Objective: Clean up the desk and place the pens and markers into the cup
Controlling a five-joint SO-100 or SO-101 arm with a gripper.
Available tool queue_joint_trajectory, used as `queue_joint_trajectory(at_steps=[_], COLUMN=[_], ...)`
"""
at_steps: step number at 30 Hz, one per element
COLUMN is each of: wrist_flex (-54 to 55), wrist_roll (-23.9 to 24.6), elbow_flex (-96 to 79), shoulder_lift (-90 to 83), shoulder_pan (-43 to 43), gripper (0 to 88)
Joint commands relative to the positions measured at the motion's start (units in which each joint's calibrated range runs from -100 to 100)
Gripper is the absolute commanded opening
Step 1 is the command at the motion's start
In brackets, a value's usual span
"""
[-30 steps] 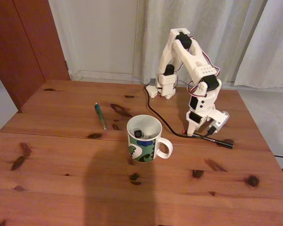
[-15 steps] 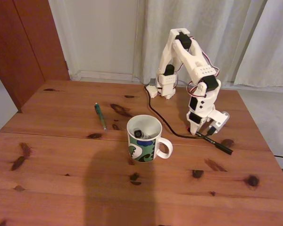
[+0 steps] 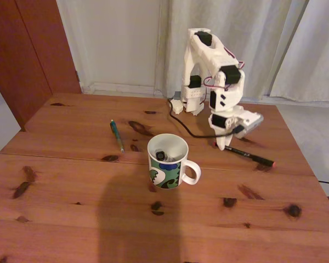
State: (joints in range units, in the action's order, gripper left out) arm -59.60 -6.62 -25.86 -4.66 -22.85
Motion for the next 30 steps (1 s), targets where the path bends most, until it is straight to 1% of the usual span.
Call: queue_joint_trajectory(at_steps=[1,5,11,13,15,22,30], wrist_flex=[4.6,12.2,22.1,24.0,25.2,28.8,28.9], wrist_roll=[-0.1,-0.1,0.0,1.2,1.9,1.6,1.6], elbow_flex=[-1.4,-6.4,-12.6,-13.1,-12.8,-12.6,-13.5], shoulder_lift=[-8.4,-12.9,-15.3,-15.4,-15.4,-15.5,-19.5], shoulder_pan=[2.9,6.3,10.3,11.3,12.1,13.5,13.2], gripper=[0.8,0.8,0.8,0.8,0.8,0.8,0.7])
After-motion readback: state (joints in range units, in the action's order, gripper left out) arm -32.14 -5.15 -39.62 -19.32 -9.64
